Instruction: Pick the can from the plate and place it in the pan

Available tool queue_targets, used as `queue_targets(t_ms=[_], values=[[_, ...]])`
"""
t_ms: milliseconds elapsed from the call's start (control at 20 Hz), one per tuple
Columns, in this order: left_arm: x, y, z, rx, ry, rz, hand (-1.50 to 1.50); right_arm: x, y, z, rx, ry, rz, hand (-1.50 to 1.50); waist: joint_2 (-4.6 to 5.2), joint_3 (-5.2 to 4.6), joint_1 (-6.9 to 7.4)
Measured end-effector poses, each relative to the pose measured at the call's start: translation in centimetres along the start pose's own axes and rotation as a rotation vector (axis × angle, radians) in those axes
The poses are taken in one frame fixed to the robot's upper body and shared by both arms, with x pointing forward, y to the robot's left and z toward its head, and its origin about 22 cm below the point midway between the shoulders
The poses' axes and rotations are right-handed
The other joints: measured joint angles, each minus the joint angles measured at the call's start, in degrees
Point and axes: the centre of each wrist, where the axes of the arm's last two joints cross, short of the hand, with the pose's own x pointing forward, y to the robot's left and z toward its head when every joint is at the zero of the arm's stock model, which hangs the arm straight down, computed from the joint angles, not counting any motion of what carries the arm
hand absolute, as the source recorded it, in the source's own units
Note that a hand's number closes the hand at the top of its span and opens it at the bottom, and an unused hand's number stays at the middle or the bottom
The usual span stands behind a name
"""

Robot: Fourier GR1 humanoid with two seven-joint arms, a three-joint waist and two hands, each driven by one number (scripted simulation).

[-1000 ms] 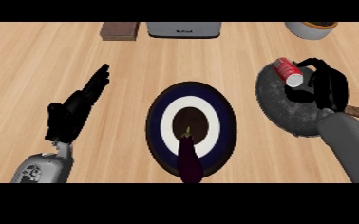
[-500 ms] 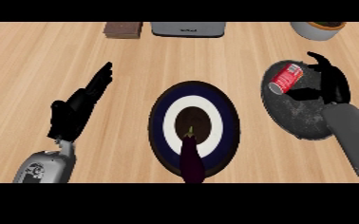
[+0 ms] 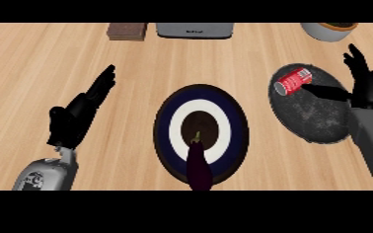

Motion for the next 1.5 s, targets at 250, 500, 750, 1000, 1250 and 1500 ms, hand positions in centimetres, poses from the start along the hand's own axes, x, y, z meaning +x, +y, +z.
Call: queue_targets(t_ms=[250, 500, 750, 1000, 1250, 1500], values=[[-0.2, 0.7, -0.1, 0.005, 0.008, -0.005, 0.00, -2.3, -3.2, 0.8, 0.050, -0.006, -0.132, -1.50, -0.20, -0.08, -0.51], [-0.2, 0.9, -0.2, 0.017, 0.019, -0.005, 0.00, -5.0, -6.2, 2.9, 0.077, -0.082, -0.202, -1.50, -0.49, -0.14, -1.16], [-1.0, 0.9, 0.0, 0.023, 0.021, -0.009, 0.00, -7.5, -7.7, 5.5, 0.077, -0.145, -0.239, -1.50, -0.67, -0.22, -1.43], [-0.7, 0.7, -0.2, 0.026, 0.024, -0.007, 0.00, -9.7, -8.9, 8.5, 0.093, -0.150, -0.256, -1.50, -0.81, -0.24, -1.77], [-1.0, 1.0, 0.1, 0.025, 0.027, -0.006, 0.00, -11.6, -9.2, 11.7, 0.096, -0.136, -0.257, -1.50, -0.86, -0.26, -1.90], [-1.0, 1.3, 0.5, 0.027, 0.024, -0.003, 0.00, -12.2, -9.1, 13.7, 0.102, -0.139, -0.249, -1.50, -0.92, -0.27, -1.99]])
